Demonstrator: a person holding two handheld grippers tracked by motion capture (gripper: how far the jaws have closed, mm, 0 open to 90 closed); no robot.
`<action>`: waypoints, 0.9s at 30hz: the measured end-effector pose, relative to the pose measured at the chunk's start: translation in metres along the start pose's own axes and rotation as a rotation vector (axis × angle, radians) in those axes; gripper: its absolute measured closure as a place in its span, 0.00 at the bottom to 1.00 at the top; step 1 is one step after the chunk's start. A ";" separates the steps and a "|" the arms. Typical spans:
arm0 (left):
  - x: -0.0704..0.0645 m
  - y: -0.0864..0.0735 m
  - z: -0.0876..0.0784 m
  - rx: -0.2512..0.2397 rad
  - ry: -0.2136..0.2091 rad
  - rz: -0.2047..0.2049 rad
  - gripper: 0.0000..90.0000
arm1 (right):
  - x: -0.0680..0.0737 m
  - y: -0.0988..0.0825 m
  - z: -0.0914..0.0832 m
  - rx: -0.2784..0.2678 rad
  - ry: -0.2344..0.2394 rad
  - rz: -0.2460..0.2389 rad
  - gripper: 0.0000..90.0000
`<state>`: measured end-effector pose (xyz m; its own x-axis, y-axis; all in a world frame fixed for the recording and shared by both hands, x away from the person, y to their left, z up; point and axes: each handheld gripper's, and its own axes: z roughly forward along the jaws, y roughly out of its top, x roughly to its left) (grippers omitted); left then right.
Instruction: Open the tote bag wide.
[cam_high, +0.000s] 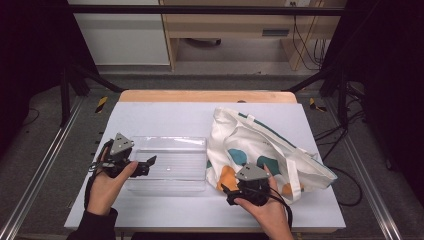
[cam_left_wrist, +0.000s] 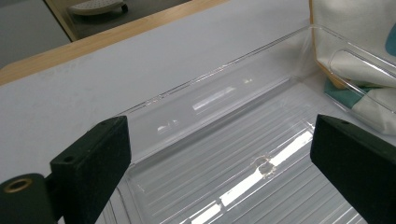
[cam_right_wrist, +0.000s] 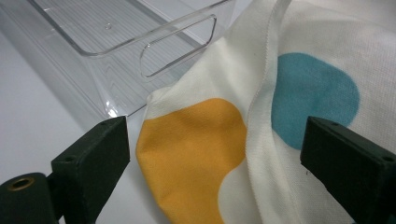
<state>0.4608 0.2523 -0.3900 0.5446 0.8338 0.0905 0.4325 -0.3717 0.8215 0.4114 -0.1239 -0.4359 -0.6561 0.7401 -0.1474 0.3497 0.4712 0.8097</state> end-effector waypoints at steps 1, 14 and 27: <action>0.000 0.000 -0.001 0.001 -0.002 0.002 0.06 | 0.000 0.001 -0.001 0.000 0.001 -0.008 0.09; -0.005 0.001 -0.001 0.031 -0.042 0.042 0.06 | -0.008 0.032 -0.035 0.003 -0.042 -0.052 0.24; -0.002 0.001 -0.008 0.012 -0.047 0.026 0.06 | -0.073 0.081 -0.078 0.029 -0.186 -0.039 0.48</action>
<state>0.4546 0.2538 -0.3850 0.5888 0.8038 0.0846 0.4263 -0.3978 0.8124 0.4357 -0.1776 -0.3149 -0.5356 0.7955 -0.2832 0.3475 0.5133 0.7847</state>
